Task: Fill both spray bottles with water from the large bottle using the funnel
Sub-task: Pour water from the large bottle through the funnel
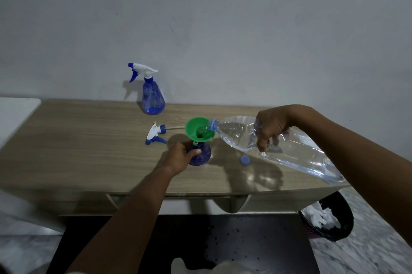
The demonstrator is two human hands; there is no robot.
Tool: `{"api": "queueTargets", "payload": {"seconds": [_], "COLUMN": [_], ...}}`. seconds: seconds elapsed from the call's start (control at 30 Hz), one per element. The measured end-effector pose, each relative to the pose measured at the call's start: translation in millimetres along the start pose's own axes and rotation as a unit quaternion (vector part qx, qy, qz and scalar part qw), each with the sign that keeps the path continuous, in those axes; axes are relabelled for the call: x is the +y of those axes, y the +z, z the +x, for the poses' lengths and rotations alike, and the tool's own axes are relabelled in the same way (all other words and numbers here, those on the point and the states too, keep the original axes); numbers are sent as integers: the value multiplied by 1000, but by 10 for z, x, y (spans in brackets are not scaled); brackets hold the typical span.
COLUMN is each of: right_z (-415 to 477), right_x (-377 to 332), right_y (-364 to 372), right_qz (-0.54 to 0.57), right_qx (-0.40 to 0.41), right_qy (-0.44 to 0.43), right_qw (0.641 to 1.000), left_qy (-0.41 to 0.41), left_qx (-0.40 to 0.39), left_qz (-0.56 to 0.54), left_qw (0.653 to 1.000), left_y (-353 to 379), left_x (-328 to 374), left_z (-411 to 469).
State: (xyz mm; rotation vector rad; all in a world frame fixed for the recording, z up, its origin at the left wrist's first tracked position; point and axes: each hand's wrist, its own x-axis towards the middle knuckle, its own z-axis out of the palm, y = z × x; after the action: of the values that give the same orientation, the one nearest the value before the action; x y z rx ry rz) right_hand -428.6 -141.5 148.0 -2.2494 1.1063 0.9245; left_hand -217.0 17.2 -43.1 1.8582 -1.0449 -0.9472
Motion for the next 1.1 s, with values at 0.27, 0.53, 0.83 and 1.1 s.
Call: {"api": "queueTargets", "payload": {"seconds": [0.27, 0.53, 0.83, 1.1], "right_z": [-9, -5, 30, 96], "right_x": [7, 8, 27, 112], "right_y": [0, -7, 9, 51], "right_qz": [1, 4, 26, 107], "right_qx": [0, 3, 24, 101], "right_qy": [-2, -5, -30, -122], "right_qw": [1000, 1000, 999, 982], "left_qy": [5, 7, 6, -7], "left_qx": [0, 5, 8, 9], "left_qz": [0, 2, 7, 24], "left_qw": [1000, 1000, 1000, 1000], "left_y": [-1, 0, -5, -3], "left_x": [2, 32, 27, -37], "left_z": [-12, -33, -37, 3]}}
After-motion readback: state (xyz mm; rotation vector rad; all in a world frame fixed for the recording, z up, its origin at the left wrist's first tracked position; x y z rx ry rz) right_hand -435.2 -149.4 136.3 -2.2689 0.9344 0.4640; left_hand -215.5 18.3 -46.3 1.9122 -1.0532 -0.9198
